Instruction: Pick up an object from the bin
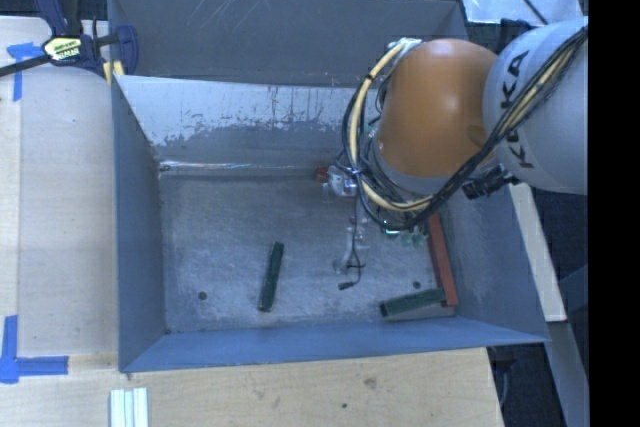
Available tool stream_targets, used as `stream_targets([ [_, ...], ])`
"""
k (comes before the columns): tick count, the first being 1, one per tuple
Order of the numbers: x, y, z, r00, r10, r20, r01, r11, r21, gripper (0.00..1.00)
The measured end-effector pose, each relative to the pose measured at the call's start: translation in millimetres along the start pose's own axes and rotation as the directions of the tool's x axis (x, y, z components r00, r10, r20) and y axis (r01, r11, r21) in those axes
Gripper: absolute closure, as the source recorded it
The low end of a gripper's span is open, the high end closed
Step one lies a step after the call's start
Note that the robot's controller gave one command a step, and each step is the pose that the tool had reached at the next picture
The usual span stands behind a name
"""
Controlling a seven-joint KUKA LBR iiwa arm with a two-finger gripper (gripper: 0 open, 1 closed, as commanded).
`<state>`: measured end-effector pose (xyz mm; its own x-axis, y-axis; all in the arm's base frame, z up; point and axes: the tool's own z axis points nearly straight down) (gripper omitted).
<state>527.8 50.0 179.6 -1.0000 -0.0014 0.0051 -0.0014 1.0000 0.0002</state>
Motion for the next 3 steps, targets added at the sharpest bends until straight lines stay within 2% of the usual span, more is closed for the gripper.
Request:
stream_targets([
  [1,-1.8,-0.3,-4.2,1.0,0.002,0.008,-0.002,1.0,0.0,0.0],
  [2,0.7,28.0,46.7,0.968,-0.25,0.014,0.25,0.968,0.004,0.0],
  [3,-5.5,79.2,21.8,0.958,-0.286,0.005,0.286,0.958,0.001,0.0],
])
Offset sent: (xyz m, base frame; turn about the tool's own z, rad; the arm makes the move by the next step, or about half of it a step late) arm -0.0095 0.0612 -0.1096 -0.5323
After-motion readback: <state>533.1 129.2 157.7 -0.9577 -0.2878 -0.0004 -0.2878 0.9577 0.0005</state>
